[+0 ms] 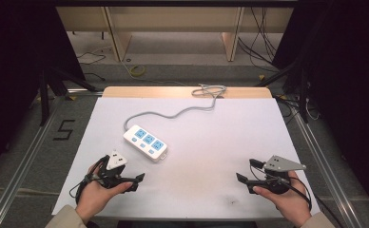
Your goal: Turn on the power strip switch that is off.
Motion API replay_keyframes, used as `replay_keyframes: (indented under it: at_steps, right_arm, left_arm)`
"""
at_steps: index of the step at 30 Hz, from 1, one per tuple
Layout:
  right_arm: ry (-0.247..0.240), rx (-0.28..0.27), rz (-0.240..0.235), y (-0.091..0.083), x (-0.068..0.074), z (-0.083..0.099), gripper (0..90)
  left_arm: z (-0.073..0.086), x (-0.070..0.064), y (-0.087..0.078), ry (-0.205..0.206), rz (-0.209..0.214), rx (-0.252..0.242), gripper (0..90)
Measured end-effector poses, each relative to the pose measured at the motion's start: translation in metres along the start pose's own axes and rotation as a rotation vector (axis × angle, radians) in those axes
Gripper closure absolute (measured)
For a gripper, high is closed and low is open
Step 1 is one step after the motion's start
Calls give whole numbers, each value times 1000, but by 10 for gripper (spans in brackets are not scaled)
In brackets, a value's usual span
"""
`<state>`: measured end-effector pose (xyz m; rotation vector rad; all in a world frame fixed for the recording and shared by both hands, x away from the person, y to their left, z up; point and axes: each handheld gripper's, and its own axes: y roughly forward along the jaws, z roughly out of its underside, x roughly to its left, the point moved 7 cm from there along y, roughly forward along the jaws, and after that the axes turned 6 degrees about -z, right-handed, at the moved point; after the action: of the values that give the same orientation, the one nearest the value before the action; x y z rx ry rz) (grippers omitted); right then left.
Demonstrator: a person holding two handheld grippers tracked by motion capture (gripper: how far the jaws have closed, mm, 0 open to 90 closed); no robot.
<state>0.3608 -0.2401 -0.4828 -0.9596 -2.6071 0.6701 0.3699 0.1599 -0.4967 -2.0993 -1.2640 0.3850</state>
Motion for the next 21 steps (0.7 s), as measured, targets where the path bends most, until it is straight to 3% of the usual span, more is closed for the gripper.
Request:
replay_keyframes:
  at_steps: [2, 3, 4, 6, 10, 14, 21]
  right_arm:
    - [-3, 7, 1, 0, 0, 1, 265]
    - [-3, 7, 1, 0, 0, 1, 265]
    - [-9, 10, 2, 1, 0, 1, 267]
    - [-8, 10, 0, 1, 0, 1, 270]
    - [-7, 11, 1, 1, 1, 1, 273]
    - [-5, 13, -2, 2, 0, 1, 274]
    - [-5, 14, -4, 2, 1, 1, 274]
  left_arm:
    - [0, 3, -1, -19, -24, 4, 276]
    - [-1, 4, -1, -29, -29, -2, 276]
    - [-2, 6, -4, -34, -49, -15, 411]
    - [-2, 7, -8, -34, -44, -14, 644]
    - [-3, 7, -14, -34, -35, -21, 883]
    - [-5, 4, -17, -31, -15, -25, 896]
    - [-8, 5, -16, -87, 7, -15, 897]
